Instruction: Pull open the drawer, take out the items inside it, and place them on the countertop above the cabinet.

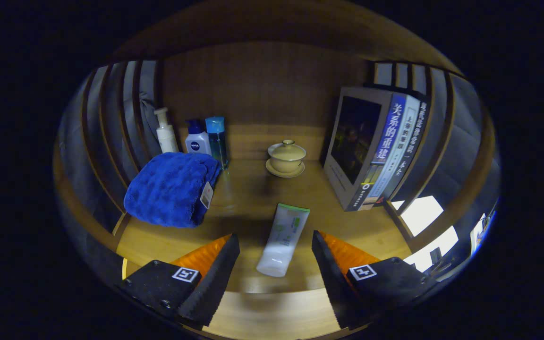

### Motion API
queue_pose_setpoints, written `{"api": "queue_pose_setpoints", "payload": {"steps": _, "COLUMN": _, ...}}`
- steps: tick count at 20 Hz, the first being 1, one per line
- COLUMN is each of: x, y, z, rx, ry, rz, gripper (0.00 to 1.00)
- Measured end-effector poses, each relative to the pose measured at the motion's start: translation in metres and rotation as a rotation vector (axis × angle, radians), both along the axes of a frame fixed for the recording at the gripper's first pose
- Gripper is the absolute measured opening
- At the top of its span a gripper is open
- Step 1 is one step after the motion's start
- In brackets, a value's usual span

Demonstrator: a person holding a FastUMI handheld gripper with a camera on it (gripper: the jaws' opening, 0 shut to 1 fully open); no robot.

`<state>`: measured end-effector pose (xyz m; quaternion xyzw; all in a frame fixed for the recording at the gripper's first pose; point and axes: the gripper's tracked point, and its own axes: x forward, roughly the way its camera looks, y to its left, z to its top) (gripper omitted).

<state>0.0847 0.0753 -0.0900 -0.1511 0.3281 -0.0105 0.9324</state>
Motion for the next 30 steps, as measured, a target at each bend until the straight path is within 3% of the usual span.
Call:
{"api": "queue_pose_setpoints", "payload": {"steps": 15, "x": -0.184, "y": -0.042, "z": 0.070, "rx": 0.095, "ry": -0.393, "rz": 0.048, "gripper": 0.99}}
{"api": "queue_pose_setpoints", "payload": {"steps": 21, "x": -0.246, "y": -0.054, "z": 0.031, "rx": 0.099, "ry": -0.448, "rz": 0.047, "gripper": 0.99}}
{"api": "queue_pose_setpoints", "payload": {"steps": 26, "x": -0.272, "y": -0.068, "z": 0.005, "rx": 0.111, "ry": -0.457, "rz": 0.066, "gripper": 0.99}}
{"api": "queue_pose_setpoints", "payload": {"steps": 30, "x": -0.279, "y": -0.087, "z": -0.021, "rx": 0.106, "ry": -0.435, "rz": 0.035, "gripper": 0.99}}
